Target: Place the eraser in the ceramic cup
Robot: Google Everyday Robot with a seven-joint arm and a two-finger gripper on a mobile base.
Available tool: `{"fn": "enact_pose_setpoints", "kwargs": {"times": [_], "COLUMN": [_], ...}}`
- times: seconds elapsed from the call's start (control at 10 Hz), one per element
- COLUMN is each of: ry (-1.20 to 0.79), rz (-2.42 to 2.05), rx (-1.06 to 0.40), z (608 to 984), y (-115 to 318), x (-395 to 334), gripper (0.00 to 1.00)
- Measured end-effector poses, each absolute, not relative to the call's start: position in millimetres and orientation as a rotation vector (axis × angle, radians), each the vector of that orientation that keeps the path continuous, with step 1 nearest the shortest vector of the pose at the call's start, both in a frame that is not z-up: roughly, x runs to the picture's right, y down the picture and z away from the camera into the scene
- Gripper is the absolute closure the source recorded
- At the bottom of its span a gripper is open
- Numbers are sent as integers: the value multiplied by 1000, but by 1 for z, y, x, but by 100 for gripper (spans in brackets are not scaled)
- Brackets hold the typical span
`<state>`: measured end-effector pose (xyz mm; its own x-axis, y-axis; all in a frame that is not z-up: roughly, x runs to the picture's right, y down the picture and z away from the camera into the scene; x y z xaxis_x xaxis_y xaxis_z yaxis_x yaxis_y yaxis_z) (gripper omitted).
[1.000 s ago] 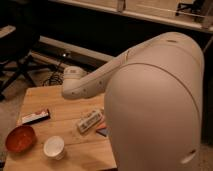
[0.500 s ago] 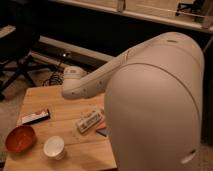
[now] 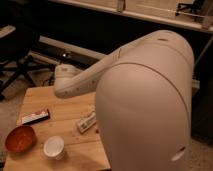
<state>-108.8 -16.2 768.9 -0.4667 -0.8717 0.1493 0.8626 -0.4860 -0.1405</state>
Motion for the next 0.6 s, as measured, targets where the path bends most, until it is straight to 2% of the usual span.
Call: {"fn": "enact_pose_setpoints", "kwargs": {"times": [0.3, 0.4, 0.5, 0.6], "ry": [-74, -164, -225, -292], "rz": [-2349, -2435, -2474, -2511], "rx": [5, 131, 212, 302], "z": [765, 761, 758, 754], "y": [-24, -19, -16, -13], "x": [-193, -223, -239, -256], "gripper": [94, 99, 99, 94]}}
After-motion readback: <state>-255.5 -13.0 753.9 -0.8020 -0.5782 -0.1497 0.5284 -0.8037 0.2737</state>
